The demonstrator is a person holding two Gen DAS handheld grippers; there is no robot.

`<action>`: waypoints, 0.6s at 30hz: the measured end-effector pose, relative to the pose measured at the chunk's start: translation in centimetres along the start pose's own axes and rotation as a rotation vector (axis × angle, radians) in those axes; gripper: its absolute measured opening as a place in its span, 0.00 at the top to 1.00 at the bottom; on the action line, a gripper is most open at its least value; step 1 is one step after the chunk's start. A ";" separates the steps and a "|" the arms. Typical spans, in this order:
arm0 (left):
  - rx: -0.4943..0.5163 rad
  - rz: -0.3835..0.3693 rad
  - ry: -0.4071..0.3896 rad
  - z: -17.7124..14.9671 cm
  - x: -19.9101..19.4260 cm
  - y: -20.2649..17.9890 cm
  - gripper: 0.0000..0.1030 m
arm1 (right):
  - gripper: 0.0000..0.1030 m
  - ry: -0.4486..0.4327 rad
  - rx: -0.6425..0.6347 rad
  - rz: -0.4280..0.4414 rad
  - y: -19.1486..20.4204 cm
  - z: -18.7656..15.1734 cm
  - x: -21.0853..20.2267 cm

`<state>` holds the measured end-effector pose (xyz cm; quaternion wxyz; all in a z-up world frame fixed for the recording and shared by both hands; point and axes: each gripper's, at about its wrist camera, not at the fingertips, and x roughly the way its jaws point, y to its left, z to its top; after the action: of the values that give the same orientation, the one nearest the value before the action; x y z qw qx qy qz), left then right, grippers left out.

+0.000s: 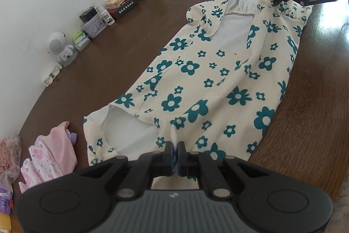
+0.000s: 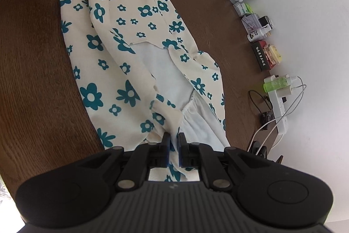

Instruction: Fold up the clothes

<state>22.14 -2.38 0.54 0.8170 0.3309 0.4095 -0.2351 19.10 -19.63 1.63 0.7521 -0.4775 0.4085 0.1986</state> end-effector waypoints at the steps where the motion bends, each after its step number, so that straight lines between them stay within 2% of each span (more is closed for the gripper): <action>1: -0.012 -0.006 0.011 0.0 0.5 0.2 0.97 | 0.94 0.005 0.010 0.008 -0.2 0.0 0.8; 3: -0.063 -0.014 0.024 -0.3 1.0 0.9 0.89 | 0.92 0.006 0.037 0.020 -0.6 -0.2 2.0; 5: -0.118 -0.009 0.016 -0.7 0.7 1.5 0.74 | 0.79 -0.002 0.085 0.030 -1.2 -0.7 2.3; 7: -0.164 0.010 -0.020 -1.2 -0.7 1.9 0.71 | 0.65 -0.016 0.157 0.036 -2.0 -1.7 2.1; 10: -0.217 0.021 -0.112 -1.6 -3.5 1.8 0.68 | 0.64 -0.071 0.313 0.054 -3.5 -3.4 0.8; 12: -0.237 -0.007 -0.178 -1.5 -4.7 1.0 0.67 | 0.64 -0.144 0.444 0.077 -4.6 -4.6 -1.0; 14: -0.249 -0.048 -0.220 -1.1 -4.9 -0.1 0.67 | 0.64 -0.253 0.512 0.117 -4.1 -4.7 -2.5; 16: -0.257 -0.098 -0.224 -0.4 -3.6 -1.4 0.67 | 0.64 -0.349 0.514 0.170 -2.6 -3.5 -2.8; 18: -0.266 -0.147 -0.228 0.3 -2.2 -2.7 0.67 | 0.64 -0.406 0.483 0.222 -0.8 -1.7 -1.8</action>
<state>19.30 -4.19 1.56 0.8752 0.1604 0.3650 -0.2738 17.84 -21.28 3.18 0.8833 -0.1886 0.3354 0.2679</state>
